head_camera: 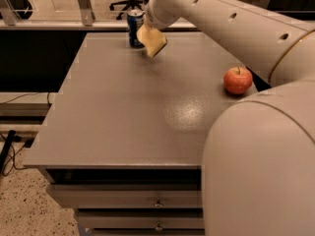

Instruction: Move sponge near pepsi can

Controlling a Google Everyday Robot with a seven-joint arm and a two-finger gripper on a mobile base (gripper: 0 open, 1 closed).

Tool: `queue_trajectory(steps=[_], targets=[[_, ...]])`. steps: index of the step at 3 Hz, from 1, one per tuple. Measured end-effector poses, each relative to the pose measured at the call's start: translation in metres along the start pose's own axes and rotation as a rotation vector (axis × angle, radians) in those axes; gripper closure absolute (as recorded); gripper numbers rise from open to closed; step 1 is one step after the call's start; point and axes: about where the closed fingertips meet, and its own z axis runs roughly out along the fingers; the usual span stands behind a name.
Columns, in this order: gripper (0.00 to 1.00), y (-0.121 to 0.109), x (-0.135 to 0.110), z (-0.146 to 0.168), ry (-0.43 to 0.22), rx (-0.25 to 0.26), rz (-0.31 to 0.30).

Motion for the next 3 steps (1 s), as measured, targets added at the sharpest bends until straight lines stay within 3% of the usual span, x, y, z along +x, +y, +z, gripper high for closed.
queue_trajectory(steps=[1, 2, 3], targets=[[1.0, -0.012, 0.007, 0.014, 0.03, 0.044, 0.022], [0.84, -0.015, 0.012, 0.025, 0.063, 0.058, 0.029], [0.61, -0.018, 0.016, 0.033, 0.089, 0.064, 0.03]])
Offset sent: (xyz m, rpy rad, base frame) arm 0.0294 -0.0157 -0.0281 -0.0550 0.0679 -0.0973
